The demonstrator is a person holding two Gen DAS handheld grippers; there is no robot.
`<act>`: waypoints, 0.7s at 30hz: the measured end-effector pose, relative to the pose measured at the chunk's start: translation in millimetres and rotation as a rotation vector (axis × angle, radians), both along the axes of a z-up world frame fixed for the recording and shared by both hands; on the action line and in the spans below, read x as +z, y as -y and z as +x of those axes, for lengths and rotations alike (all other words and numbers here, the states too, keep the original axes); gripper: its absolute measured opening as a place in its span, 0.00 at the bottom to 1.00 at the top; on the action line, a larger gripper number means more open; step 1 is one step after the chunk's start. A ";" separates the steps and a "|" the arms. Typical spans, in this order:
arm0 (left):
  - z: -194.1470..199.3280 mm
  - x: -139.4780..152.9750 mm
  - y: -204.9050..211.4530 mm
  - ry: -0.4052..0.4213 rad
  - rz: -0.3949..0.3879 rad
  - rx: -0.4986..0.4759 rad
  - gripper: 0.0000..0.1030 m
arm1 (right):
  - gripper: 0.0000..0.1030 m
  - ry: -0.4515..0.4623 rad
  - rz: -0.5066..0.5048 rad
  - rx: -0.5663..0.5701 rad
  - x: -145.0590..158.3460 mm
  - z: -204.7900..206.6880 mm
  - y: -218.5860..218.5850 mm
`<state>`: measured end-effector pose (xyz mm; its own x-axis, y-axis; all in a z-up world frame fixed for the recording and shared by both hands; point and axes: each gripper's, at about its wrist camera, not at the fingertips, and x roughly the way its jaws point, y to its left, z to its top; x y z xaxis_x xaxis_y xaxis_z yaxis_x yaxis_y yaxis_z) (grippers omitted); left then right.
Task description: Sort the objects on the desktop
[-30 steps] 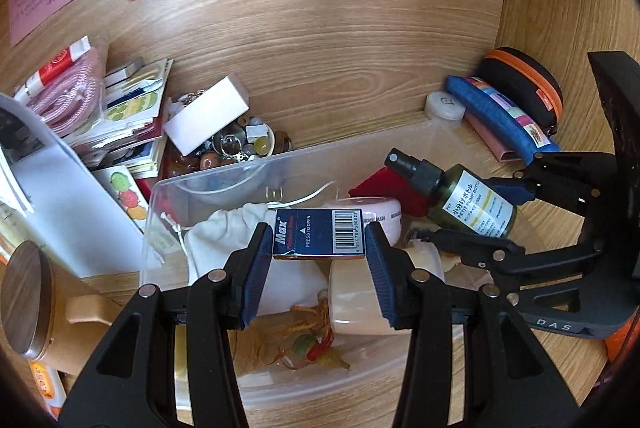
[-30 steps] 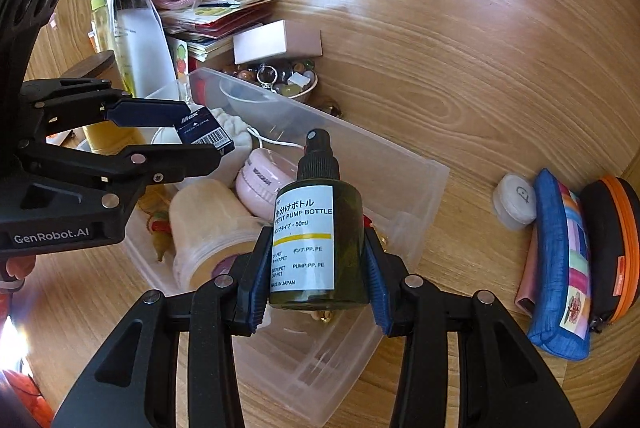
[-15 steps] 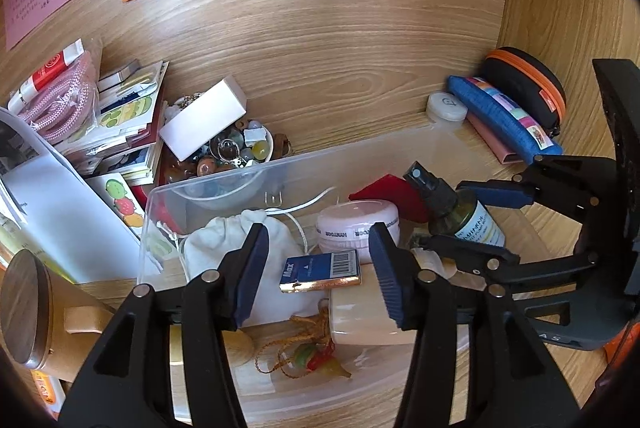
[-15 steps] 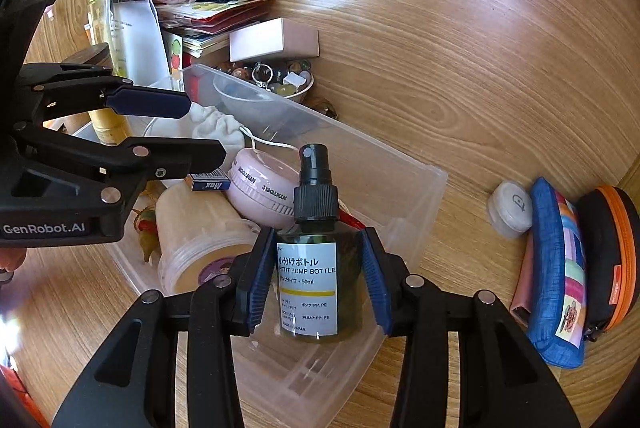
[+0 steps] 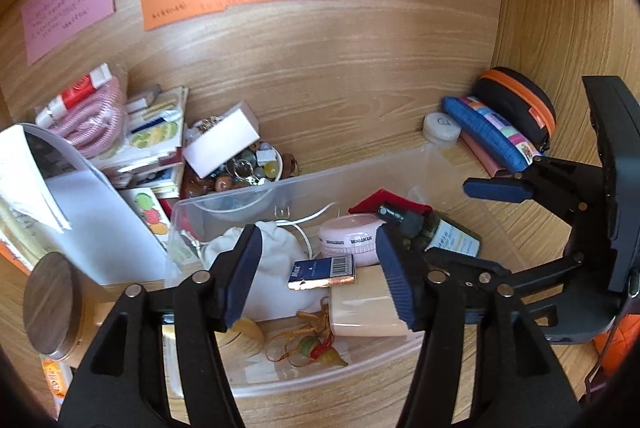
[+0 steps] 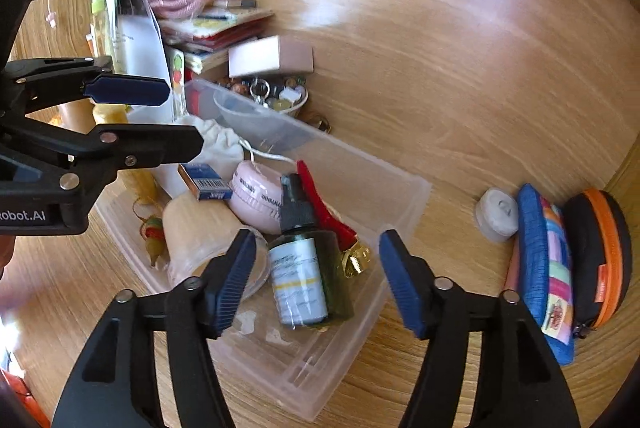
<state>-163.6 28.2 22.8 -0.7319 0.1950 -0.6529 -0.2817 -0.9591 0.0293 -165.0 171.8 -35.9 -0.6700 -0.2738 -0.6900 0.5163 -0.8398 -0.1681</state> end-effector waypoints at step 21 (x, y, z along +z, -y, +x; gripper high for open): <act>75.3 33.7 19.0 -0.153 0.012 0.107 0.94 | 0.78 -0.127 -0.027 -0.043 39.9 66.3 -11.0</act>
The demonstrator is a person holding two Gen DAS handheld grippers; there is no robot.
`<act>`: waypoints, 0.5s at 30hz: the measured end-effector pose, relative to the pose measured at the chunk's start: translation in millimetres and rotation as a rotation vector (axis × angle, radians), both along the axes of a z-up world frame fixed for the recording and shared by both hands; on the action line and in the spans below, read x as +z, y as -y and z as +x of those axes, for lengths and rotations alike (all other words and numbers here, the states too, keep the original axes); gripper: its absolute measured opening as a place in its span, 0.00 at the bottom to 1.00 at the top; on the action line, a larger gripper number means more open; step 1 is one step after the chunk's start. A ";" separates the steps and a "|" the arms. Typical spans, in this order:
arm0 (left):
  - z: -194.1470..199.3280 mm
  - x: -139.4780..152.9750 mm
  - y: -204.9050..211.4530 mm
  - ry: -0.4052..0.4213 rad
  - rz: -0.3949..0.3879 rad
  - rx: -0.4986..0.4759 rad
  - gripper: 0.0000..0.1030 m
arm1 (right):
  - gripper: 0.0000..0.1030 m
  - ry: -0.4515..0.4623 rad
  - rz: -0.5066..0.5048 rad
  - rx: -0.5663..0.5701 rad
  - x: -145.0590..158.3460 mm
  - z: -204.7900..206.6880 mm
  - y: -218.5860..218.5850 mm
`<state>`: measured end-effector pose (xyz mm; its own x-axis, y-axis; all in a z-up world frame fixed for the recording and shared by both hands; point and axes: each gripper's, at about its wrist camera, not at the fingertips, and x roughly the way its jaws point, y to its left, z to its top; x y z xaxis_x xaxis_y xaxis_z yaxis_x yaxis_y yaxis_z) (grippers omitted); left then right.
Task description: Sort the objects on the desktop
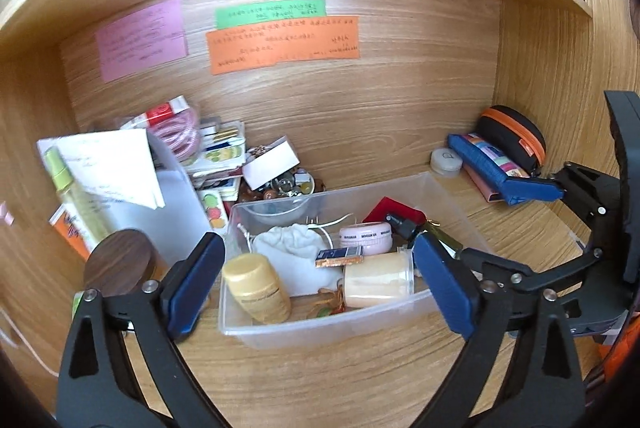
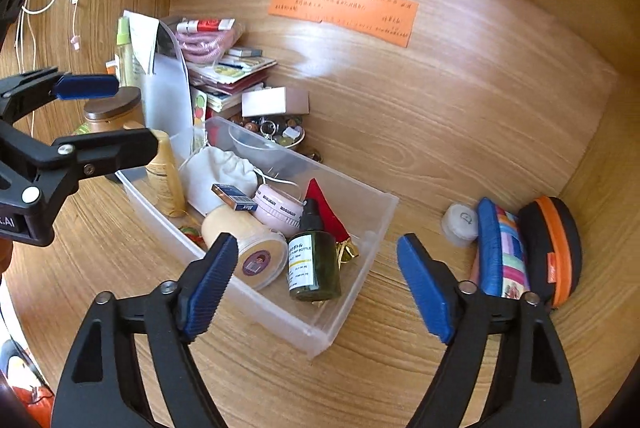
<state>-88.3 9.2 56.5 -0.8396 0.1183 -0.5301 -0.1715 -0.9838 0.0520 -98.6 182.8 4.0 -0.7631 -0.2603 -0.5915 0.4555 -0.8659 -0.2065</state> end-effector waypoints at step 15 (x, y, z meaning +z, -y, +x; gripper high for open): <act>61.4 -2.3 4.5 -0.061 -0.020 0.130 0.99 | 1.00 -0.151 -0.048 -0.135 10.1 65.8 -8.4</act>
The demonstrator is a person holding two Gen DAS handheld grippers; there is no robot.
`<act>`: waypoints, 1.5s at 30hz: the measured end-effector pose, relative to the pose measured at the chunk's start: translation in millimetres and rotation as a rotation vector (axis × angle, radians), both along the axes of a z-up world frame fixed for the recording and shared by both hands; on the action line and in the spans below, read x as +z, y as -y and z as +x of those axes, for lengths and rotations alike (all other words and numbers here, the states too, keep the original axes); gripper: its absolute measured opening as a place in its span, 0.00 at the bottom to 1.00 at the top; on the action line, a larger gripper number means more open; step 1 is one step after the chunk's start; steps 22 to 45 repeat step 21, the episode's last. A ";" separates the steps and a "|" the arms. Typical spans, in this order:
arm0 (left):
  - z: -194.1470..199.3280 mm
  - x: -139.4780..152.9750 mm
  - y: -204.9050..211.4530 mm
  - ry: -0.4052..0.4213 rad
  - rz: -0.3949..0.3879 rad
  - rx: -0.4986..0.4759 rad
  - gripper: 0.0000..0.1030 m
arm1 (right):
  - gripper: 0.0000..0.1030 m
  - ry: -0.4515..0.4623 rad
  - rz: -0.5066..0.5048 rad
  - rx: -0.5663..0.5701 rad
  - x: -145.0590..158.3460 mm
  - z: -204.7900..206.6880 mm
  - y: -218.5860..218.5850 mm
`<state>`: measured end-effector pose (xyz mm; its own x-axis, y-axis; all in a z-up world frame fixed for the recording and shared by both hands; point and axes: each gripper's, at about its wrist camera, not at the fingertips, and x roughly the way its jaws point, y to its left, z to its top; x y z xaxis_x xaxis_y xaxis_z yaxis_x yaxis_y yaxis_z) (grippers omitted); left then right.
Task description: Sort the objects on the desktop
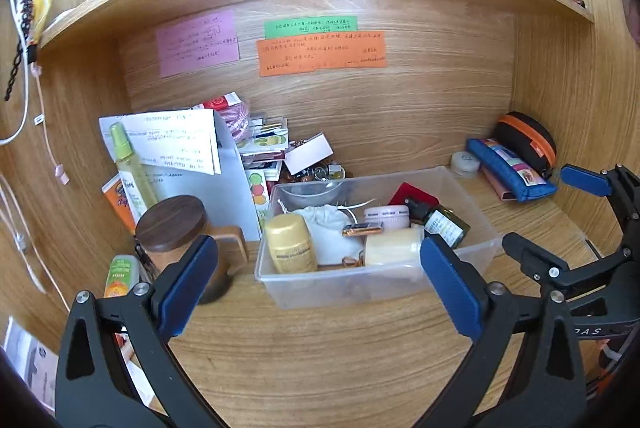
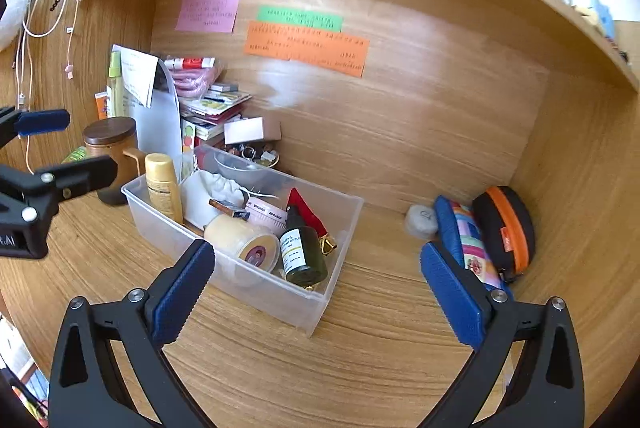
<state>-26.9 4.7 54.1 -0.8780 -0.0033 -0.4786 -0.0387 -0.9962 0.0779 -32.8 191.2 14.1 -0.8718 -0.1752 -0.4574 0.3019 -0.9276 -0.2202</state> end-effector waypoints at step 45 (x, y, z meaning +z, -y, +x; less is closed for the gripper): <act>12.5 -15.6 -0.1 -0.032 0.124 -0.013 0.99 | 1.00 -0.010 -0.042 -0.083 -10.1 17.1 -12.7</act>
